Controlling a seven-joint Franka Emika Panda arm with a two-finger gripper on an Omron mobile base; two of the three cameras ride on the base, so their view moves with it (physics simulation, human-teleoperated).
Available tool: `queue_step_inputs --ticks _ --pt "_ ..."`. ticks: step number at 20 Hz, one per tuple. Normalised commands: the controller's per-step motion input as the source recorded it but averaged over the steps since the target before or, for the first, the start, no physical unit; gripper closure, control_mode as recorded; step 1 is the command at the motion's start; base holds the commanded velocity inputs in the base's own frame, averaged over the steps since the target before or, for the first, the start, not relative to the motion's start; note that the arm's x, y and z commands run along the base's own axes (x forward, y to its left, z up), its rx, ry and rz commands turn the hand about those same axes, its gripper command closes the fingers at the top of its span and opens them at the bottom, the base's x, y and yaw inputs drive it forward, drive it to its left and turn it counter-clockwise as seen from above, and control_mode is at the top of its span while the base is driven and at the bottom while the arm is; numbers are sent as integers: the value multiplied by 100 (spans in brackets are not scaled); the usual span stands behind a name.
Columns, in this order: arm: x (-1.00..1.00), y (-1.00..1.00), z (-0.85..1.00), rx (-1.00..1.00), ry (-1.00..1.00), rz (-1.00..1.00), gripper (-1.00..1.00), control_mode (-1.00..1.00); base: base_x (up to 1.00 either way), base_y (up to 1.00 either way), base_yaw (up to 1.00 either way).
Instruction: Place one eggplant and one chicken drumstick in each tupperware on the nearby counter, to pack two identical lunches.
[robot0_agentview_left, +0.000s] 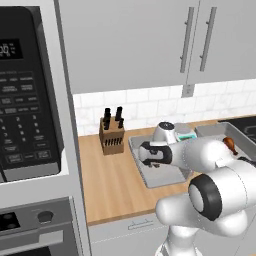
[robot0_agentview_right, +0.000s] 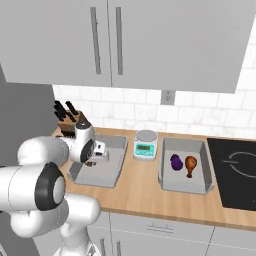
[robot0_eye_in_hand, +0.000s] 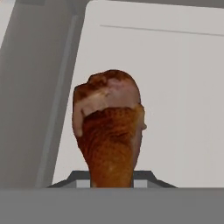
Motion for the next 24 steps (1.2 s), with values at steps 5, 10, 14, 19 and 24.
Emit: queue_step_inputs --ticks 5,10,14,19,24 --pt "15 0 -30 0 2 0 100 -100 0 0 0" --pt "5 0 -21 0 1 0 -100 -100 0 0 0" --pt "0 -2 0 0 0 0 -100 -100 0 0 0" --pt "-24 0 14 0 -8 1 -100 -100 0 0 0" --pt "-78 -7 78 0 -17 1 -100 -100 0 0 0"
